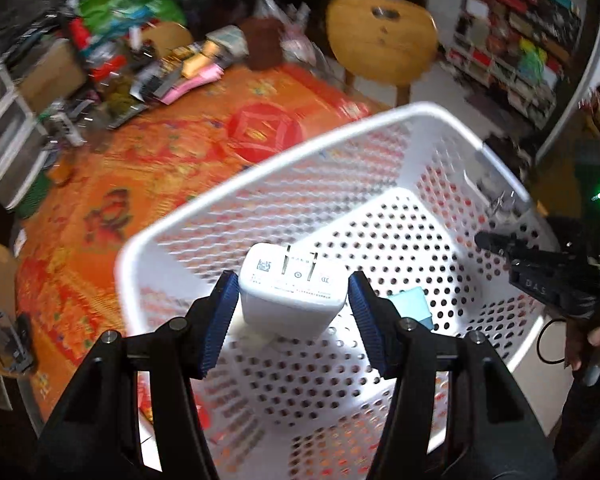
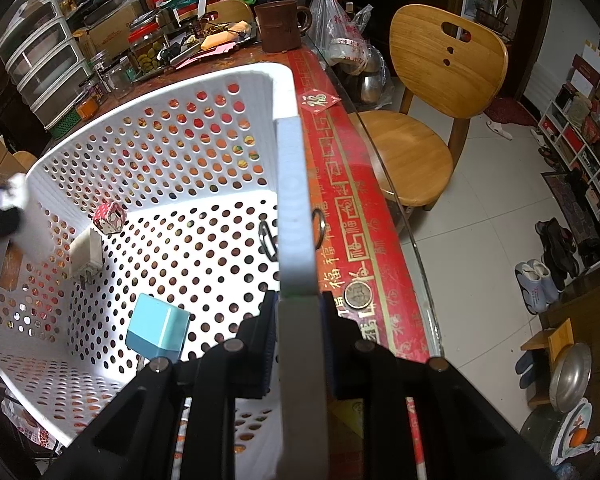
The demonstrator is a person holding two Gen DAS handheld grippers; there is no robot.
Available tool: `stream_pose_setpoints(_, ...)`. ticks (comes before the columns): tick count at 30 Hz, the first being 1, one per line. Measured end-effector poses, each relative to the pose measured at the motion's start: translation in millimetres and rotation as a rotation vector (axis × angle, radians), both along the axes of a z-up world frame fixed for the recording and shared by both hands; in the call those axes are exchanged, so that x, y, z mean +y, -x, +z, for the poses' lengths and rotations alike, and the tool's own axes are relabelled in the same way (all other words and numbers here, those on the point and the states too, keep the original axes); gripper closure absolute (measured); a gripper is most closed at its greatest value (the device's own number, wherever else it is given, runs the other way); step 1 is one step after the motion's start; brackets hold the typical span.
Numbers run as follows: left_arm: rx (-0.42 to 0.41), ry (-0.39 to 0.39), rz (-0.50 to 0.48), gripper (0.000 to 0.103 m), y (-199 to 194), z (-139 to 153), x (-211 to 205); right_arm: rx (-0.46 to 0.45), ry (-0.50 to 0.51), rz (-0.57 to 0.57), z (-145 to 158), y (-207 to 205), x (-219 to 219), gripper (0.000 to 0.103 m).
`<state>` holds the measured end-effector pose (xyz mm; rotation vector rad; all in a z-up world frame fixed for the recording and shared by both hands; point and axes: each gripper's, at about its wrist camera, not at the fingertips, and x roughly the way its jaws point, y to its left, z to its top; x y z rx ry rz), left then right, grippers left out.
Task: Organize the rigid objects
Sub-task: 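Carry the white charger into the basket and open the left tool, then move the left tool back to the yellow toy car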
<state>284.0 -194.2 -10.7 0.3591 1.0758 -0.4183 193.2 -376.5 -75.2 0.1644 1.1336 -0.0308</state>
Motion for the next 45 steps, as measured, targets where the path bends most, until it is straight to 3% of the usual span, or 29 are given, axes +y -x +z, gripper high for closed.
stream_pose_setpoints(4,0.058,-0.081,-0.045,0.049,-8,-30,-29,0.000,0.000,0.001,0,0,0,0.084)
stream_pose_setpoints(10,0.119,-0.121,-0.055,0.049,-17,-56,-42,0.001,0.000,0.003,0,-1,0,0.084)
stream_pose_setpoints(19,0.143,-0.136,-0.053,0.049,-23,-68,-49,0.000,-0.003,0.005,0,-1,0,0.084)
stream_pose_setpoints(25,0.117,-0.164,-0.062,0.048,-22,-67,-52,0.000,-0.004,0.005,-1,0,0,0.084)
stream_pose_setpoints(37,0.066,-0.143,-0.073,0.021,-14,-56,-50,0.000,-0.004,0.004,-1,0,1,0.084)
stream_pose_setpoints(41,-0.023,-0.135,-0.069,0.004,-3,-39,-43,0.000,-0.004,0.004,-1,-1,1,0.084)
stream_pose_setpoints(45,-0.097,-0.076,-0.038,0.002,11,-14,-19,0.001,0.001,0.004,-1,-1,2,0.084)
